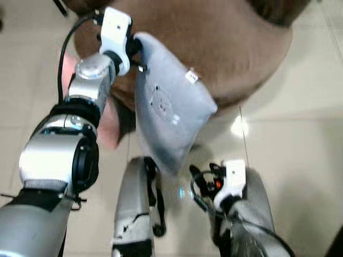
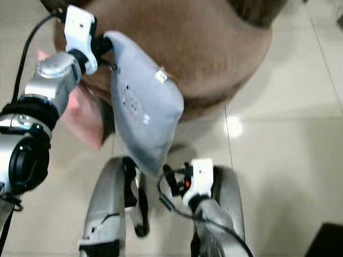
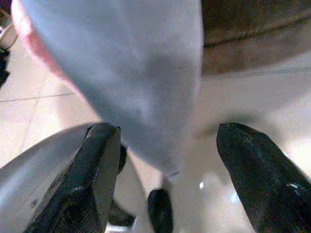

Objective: Move the pillow to the sofa from floor

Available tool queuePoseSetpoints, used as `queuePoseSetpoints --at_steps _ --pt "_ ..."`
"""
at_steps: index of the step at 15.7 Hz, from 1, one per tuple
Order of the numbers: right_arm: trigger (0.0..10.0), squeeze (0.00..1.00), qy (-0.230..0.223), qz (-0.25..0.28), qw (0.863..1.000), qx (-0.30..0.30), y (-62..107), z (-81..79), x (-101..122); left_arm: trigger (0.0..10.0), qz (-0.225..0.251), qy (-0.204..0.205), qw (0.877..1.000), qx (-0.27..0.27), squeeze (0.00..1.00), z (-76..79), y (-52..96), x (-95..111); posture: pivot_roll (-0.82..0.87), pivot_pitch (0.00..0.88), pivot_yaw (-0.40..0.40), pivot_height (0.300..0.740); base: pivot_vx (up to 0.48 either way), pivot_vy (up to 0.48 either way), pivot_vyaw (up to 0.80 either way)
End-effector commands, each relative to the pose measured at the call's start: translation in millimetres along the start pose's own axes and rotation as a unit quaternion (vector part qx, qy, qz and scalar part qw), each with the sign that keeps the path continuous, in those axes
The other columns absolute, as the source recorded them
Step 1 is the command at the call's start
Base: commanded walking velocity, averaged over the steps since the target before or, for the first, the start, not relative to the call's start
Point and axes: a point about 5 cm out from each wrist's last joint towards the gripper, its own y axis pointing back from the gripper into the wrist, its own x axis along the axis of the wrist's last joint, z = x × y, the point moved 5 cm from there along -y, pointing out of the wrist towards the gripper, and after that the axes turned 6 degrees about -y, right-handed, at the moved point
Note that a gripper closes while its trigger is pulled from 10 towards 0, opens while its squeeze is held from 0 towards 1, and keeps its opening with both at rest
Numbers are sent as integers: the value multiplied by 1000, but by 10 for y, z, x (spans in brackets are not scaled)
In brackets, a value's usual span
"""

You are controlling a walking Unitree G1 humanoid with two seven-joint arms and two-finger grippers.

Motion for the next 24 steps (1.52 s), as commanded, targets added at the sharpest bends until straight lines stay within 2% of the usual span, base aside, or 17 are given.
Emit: queuePoseSetpoints --at_steps 1,2,4,5,7,8,10,11,13,14,15,19,24 --pt "10000 0 -1 -6 1000 -14 -23 70 -61 0 98 -16 993 57 0 -349 7 731 -8 83 111 548 0 0 0" --pt "10000 0 0 3 1000 -15 -77 95 -5 0 103 -26 992 72 0 -429 20 838 -1 67 114 548 0 0 0" --pt "10000 0 -3 27 1000 -15 -164 133 124 0 95 -21 990 97 0 -542 45 852 2 41 116 548 0 0 0" --pt "10000 0 -4 54 999 -10 -180 119 286 0 80 -17 991 103 0 -567 59 747 -5 32 119 548 0 0 0" --pt "10000 0 -3 116 993 13 -139 80 747 0 33 -9 991 127 0 -648 121 416 -26 17 119 548 0 0 0" --pt "10000 0 -3 124 992 20 -109 98 844 0 14 -18 990 141 0 -703 154 329 -43 13 122 548 0 0 0" --pt "10000 0 -11 120 992 26 -98 120 839 0 -12 -34 986 161 0 -777 206 209 -49 16 123 548 0 0 0" --pt "10000 0 -10 112 993 27 -100 120 794 0 -43 -39 983 174 0 -816 264 29 -49 16 123 548 0 0 0" --pt "10000 0 -15 108 994 23 -108 91 788 0 -106 -33 978 179 0 -776 379 -414 -45 29 121 548 0 0 0" --pt "10000 0 -16 107 994 23 -110 82 787 0 -111 -28 977 180 0 -770 391 -456 -46 30 120 548 0 0 0" --pt "10000 0 -18 107 994 27 -98 54 782 0 -103 -1 978 183 0 -762 384 -449 -52 40 117 548 0 0 0" --pt "10000 0 -27 100 994 39 -66 4 694 0 -75 37 982 168 0 -638 275 -334 -48 49 110 572 0 0 0" --pt "10000 0 -37 91 994 44 -54 -10 622 0 -10 50 990 133 0 -461 47 155 -52 48 119 622 0 0 0"
